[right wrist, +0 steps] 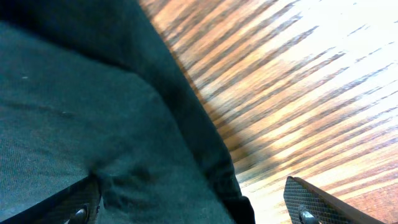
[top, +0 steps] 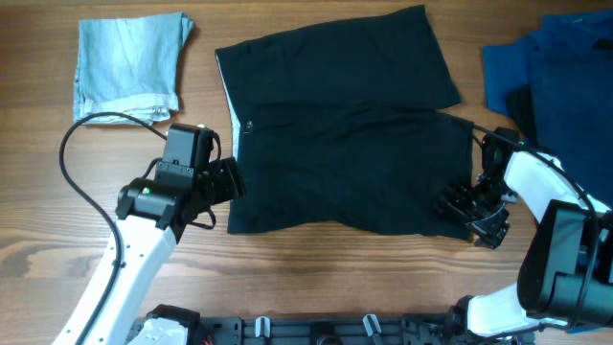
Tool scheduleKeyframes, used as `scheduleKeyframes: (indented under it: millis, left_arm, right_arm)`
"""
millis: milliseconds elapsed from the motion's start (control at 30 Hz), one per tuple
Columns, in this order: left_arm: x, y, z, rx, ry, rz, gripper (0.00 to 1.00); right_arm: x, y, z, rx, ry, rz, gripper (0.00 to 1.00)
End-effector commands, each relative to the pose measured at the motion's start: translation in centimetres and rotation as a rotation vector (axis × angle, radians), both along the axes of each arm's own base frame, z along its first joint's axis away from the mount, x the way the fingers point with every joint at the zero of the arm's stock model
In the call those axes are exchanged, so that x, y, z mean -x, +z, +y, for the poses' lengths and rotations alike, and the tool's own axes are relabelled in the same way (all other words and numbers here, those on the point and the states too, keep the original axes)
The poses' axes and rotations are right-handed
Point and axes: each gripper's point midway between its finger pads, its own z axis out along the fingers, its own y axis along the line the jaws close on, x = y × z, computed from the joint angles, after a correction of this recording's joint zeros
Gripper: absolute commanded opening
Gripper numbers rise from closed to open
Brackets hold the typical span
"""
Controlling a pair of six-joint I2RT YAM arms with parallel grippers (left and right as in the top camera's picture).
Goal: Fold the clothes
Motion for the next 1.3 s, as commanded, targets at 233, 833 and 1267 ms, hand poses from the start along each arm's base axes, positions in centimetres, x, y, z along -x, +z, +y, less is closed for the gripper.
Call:
scheduleKeyframes:
  millis: [233, 833, 1267]
  left_arm:
    - [-0.3, -1.6, 0.5, -0.049, 0.012, 0.047, 0.71]
    - [7.3, -4.4, -3.0, 0.147, -0.005, 0.384, 0.98]
    - [7.7, -10.7, -3.2, 0.192, 0.236, 0.516, 0.91]
  right_arm:
    - [-0.2, -2.1, 1.2, -0.071, -0.089, -0.057, 0.75]
    - [-0.9, -2.3, 0.8, -0.066, -0.005, -0.102, 0.04]
    - [-1.8, -2.4, 1.1, -0.09, 0.017, -0.145, 0.04]
